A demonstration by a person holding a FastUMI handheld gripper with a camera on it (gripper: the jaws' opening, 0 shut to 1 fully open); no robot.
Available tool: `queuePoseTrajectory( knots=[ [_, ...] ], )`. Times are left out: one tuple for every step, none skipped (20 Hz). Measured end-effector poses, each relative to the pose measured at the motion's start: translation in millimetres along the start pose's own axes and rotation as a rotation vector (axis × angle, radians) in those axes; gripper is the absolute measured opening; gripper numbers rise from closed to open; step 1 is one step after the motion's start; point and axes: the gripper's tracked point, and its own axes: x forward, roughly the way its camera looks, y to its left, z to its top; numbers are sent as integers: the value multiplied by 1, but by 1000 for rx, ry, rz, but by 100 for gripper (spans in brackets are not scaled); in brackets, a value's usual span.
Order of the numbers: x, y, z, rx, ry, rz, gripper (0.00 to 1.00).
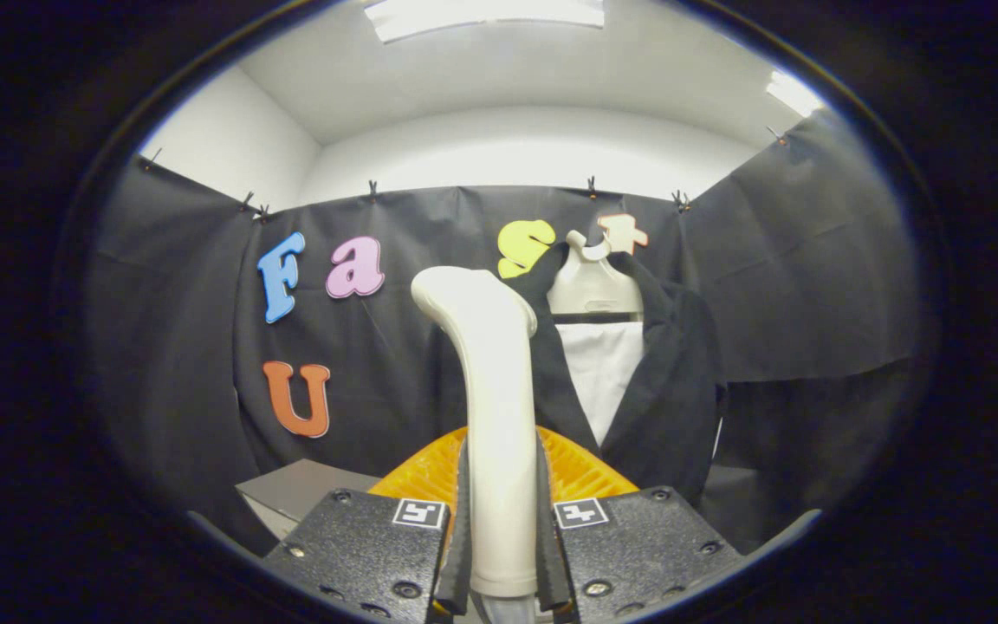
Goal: Iron the clothes twice with a garment steamer, once on the left side and once on the right side.
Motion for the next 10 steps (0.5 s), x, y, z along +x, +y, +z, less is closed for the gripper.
queuePoseTrajectory(
  knots=[
    [7,-3,-4,7,17,-1,33],
    [11,-5,-8,14,30,2,33],
    [13,-11,-13,20,38,6,33],
    [15,-20,-20,23,47,7,33],
    [13,-30,-27,21,57,11,33],
    [12,-38,-33,18,70,18,33],
    [12,-43,-38,16,80,32,33],
    [12,-47,-42,22,89,41,33],
    [13,-52,-48,23,104,48,33],
    [13,-55,-57,26,119,58,33]
  ],
)
